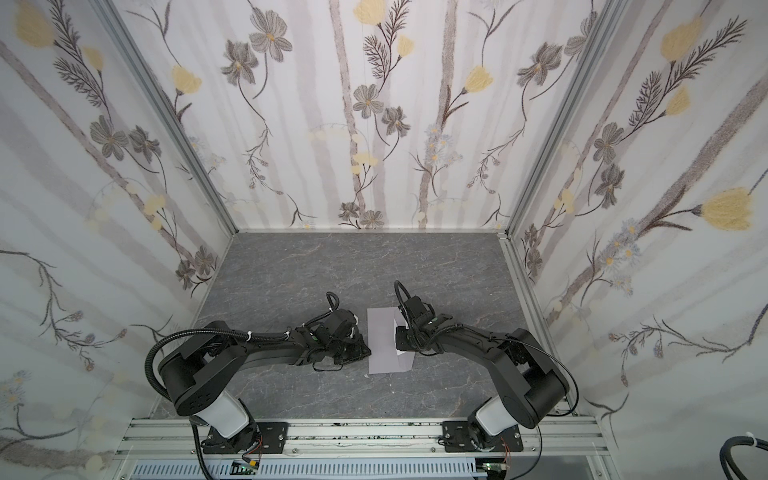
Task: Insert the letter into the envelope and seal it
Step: 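Press the envelope's open end flat with both grippers near the flap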
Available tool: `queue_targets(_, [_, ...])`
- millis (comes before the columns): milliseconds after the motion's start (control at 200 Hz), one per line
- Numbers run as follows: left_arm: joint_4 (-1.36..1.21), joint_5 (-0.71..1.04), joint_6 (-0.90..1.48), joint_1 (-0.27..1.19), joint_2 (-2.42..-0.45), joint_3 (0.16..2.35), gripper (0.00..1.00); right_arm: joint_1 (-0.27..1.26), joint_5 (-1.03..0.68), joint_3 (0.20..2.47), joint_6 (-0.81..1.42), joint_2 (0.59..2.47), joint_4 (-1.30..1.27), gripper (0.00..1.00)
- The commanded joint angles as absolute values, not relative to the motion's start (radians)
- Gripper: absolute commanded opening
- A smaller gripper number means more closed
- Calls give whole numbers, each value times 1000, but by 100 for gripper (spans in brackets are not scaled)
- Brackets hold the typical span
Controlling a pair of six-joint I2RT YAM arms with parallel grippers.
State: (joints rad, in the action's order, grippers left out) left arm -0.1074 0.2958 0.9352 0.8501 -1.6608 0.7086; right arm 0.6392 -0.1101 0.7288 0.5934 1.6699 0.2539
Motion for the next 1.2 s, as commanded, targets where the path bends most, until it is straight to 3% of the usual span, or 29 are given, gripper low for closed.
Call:
queue_targets(0, [-102, 277, 933, 851, -1675, 713, 12, 641, -112, 732, 596, 1676, 213, 27])
queue_targets(85, [-103, 274, 933, 851, -1681, 713, 6, 640, -113, 732, 596, 1675, 210, 27])
queue_targets(280, [-104, 277, 934, 852, -1695, 712, 2, 640, -123, 726, 600, 1684, 196, 25])
queue_targets(770, [-109, 277, 935, 860, -1706, 721, 1, 643, -202, 703, 616, 1671, 141, 25])
queue_targets(1194, [-103, 241, 911, 825, -1667, 724, 4, 637, -104, 731, 606, 1619, 207, 35])
